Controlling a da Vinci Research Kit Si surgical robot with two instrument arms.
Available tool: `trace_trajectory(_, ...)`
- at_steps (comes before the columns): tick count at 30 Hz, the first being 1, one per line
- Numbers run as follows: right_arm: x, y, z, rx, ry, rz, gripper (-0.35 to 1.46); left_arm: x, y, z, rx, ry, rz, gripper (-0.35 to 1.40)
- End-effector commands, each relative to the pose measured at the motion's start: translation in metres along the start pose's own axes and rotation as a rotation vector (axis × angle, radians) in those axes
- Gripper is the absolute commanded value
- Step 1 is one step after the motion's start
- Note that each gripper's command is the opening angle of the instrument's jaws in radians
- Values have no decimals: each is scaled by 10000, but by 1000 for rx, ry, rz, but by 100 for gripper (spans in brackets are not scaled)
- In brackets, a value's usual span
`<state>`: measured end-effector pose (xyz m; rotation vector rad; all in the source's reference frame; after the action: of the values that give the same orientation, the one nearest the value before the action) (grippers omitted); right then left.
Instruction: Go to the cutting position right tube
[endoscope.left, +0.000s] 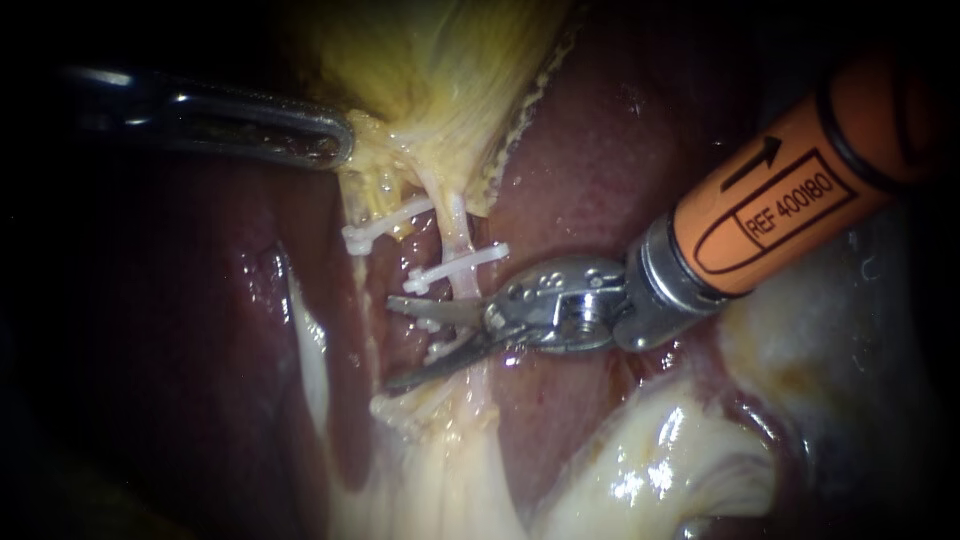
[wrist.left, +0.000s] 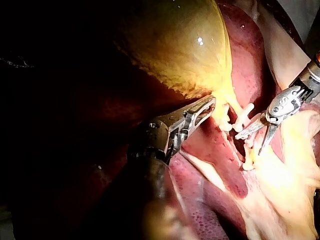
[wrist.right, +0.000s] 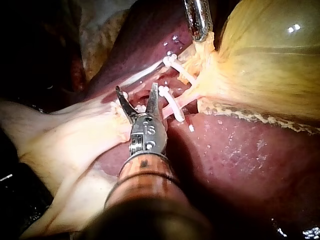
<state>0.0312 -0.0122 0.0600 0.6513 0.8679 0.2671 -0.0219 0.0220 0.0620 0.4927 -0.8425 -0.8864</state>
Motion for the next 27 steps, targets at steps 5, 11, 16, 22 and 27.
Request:
trace_trajectory(5, 3, -6, -13, 6, 1, 19, 130, -1, 1, -3, 1, 1, 0, -35)
trace_trajectory(11, 6, -13, -57, 27, 3, 83, 125, -6, 1, -11, 4, -1, -3, -35)
trace_trajectory(16, 1, -7, -86, 51, 1, 144, 115, -8, 0, -14, 6, -3, -5, -35)
trace_trajectory(22, -13, 12, -91, 58, -8, 206, 111, -8, -1, -15, 5, -4, -5, -35)
trace_trajectory(27, -24, 31, -83, 69, -14, 256, 111, -7, -3, -15, 4, -4, -5, -35)
